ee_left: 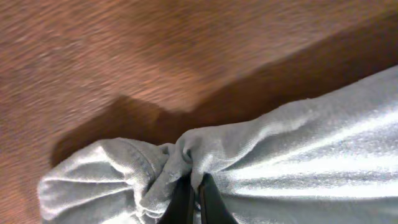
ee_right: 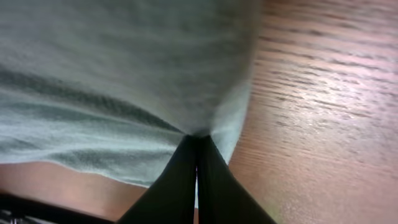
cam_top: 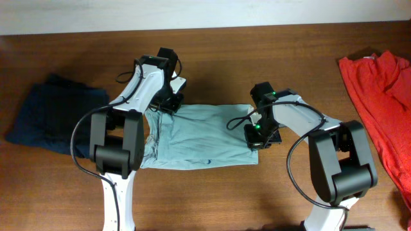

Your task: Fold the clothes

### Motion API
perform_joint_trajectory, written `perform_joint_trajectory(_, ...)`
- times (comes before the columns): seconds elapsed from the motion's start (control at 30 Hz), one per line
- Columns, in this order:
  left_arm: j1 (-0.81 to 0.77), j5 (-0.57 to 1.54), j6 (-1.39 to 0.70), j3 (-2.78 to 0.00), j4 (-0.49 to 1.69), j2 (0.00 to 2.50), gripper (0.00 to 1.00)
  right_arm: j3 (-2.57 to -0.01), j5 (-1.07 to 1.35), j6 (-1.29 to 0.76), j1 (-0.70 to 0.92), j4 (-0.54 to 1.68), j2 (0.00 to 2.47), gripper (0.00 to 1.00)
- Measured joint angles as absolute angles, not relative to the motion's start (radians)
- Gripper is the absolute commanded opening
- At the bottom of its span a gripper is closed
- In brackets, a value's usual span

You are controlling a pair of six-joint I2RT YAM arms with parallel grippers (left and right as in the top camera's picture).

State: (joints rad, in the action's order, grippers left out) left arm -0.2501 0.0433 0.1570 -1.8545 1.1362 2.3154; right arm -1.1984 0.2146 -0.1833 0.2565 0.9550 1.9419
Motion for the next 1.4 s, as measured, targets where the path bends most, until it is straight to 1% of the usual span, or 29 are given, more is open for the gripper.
perform_joint_trajectory(0.27,-0.178,0.056,0.13,-1.926,1.182,2.333,0.01,-1.198,0.186,-0.229,0.255,0.968,1.94,0.04)
perform_joint_trajectory(0.3,-0.173,0.063,0.13,-1.929,1.186,2.333,0.05,-1.198,0.186,-0.232,0.255,0.969,1.94,0.07)
perform_joint_trajectory(0.33,-0.17,0.07,0.131,-1.93,1.186,2.333,0.12,-1.198,0.186,-0.233,0.255,0.968,1.94,0.14)
perform_joint_trajectory(0.4,-0.168,0.07,0.129,-1.931,1.188,2.334,0.23,-1.198,0.188,-0.232,0.254,0.973,1.94,0.25)
perform_joint_trajectory(0.47,-0.159,0.065,0.123,-1.941,1.193,2.334,0.29,-1.198,0.202,-0.212,0.248,0.983,1.939,0.3)
perform_joint_trajectory(0.5,-0.154,0.064,0.12,-1.948,1.2,2.334,0.29,-1.198,0.212,-0.199,0.244,0.984,1.938,0.32)
perform_joint_trajectory(0.6,-0.142,0.062,0.119,-1.996,1.249,2.334,0.3,-1.196,0.247,-0.161,0.237,0.987,1.932,0.33)
perform_joint_trajectory(0.7,-0.142,0.062,0.119,-2.08,1.33,2.335,0.3,-1.192,0.281,-0.136,0.234,0.995,1.911,0.38)
perform_joint_trajectory(0.77,-0.144,0.062,0.119,-2.14,1.385,2.335,0.3,-1.193,0.295,-0.125,0.233,0.994,1.875,0.38)
perform_joint_trajectory(0.87,-0.147,0.067,0.111,-2.23,1.486,2.335,0.24,-1.201,0.309,-0.123,0.233,0.988,1.805,0.39)
perform_joint_trajectory(0.9,-0.147,0.074,0.108,-2.251,1.513,2.335,0.23,-1.209,0.312,-0.123,0.233,0.981,1.787,0.45)
perform_joint_trajectory(0.97,-0.147,0.083,0.107,-2.286,1.549,2.335,0.2,-1.229,0.316,-0.121,0.231,0.964,1.762,0.7)
perform_joint_trajectory(1.07,-0.147,0.094,0.105,-2.331,1.625,2.335,0.18,-1.24,0.325,-0.12,0.216,0.946,1.757,0.8)
perform_joint_trajectory(1.17,-0.147,0.098,0.104,-2.393,1.683,2.336,0.18,-1.24,0.353,-0.102,0.165,0.928,1.757,0.84)
perform_joint_trajectory(1.3,-0.147,0.101,0.104,-2.458,1.684,2.307,0.19,-1.24,0.447,-0.04,0.043,0.911,1.76,0.85)
perform_joint_trajectory(1.33,-0.147,0.101,0.104,-2.466,1.684,2.295,0.2,-1.24,0.463,-0.028,0.022,0.912,1.763,0.85)
perform_joint_trajectory(1.4,-0.147,0.1,0.104,-2.48,1.684,2.249,0.26,-1.24,0.498,0.005,-0.014,0.916,1.781,0.85)
